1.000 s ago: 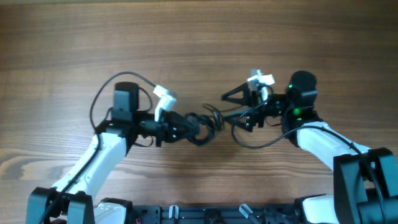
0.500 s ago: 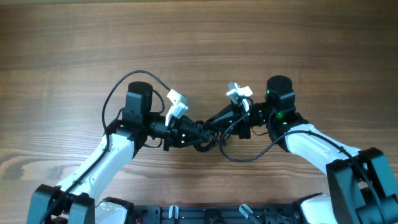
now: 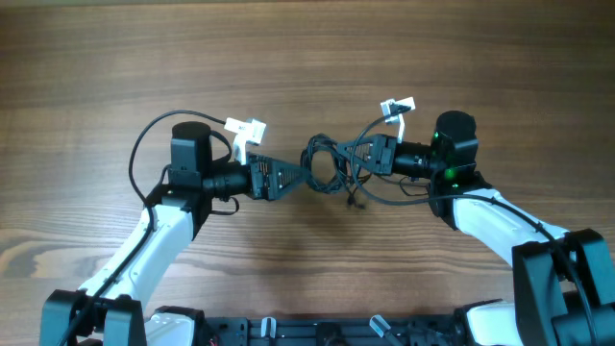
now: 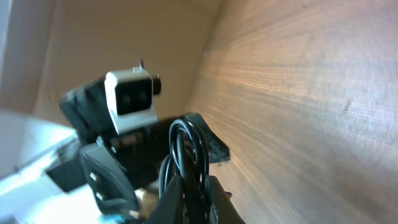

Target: Untangle cables

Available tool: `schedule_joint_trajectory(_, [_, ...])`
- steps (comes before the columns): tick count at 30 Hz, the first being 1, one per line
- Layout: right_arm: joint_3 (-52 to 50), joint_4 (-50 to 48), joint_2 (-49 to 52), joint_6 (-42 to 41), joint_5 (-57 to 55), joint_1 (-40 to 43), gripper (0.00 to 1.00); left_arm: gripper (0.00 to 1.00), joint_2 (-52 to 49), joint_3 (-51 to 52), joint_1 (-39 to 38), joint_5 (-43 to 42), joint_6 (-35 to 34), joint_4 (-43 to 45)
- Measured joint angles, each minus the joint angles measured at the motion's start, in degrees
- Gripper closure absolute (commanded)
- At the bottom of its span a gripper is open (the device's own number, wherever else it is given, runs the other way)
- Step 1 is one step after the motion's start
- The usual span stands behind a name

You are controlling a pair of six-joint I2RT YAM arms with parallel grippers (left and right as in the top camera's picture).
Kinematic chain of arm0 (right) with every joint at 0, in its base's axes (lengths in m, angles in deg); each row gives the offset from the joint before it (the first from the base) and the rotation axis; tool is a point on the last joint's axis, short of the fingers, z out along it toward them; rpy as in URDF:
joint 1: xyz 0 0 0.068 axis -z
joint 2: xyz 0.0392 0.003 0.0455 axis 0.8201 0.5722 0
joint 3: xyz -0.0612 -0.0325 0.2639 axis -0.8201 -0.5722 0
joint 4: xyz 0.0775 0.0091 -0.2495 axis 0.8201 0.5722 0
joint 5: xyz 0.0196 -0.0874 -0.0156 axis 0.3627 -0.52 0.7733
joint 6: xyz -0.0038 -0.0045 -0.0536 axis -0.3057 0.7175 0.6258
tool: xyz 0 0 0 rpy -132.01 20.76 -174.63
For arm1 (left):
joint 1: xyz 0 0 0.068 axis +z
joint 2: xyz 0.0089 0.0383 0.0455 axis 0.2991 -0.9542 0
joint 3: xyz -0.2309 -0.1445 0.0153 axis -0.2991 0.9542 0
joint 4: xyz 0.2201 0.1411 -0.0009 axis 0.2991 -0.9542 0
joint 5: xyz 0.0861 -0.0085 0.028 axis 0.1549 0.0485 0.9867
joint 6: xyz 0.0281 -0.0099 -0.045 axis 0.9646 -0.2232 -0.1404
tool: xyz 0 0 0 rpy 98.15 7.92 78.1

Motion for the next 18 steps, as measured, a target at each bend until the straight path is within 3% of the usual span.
schedule_joint_trajectory(3, [0.0,-0.6,0.0,-10.5,-3.3,0.0,0.96,0.00,0.0,0.0,-1.2,5.0,-3.8,-0.8])
schedule_joint_trajectory(7, [0.0,-2.0,0.0,-18.2,-6.8,-0.2,0.96,0.17,0.0,0.0,-3.9,7.6,-7.8,2.7])
schedule_joint_trajectory(11, [0.0,-2.8,0.0,-20.8,-10.4,-2.8,0.95,0.37,0.0,0.0,-4.7,11.3,-17.9,5.2])
schedule_joint_trajectory(12, [0.0,-2.9,0.0,-21.1,-11.6,-4.0,0.96,0.45,0.0,0.0,-4.7,12.2,-20.5,6.0])
schedule_joint_trajectory(14, [0.0,-4.1,0.0,-21.5,-13.9,-6.1,0.96,0.71,0.0,0.0,-4.7,13.4,-23.8,7.7])
schedule_joint_trajectory(15, [0.0,-4.9,0.0,-21.6,-14.7,-7.0,0.94,0.91,0.0,0.0,-4.8,13.9,-24.8,8.2])
schedule_joint_trajectory(16, [0.0,-5.8,0.0,-21.7,-15.5,-7.8,0.83,0.96,0.0,0.0,-4.8,14.1,-25.5,8.4])
schedule_joint_trajectory(18, [0.0,-7.1,0.0,-21.1,-17.1,-9.1,0.00,0.96,0.0,0.0,-4.8,16.2,-26.7,8.6])
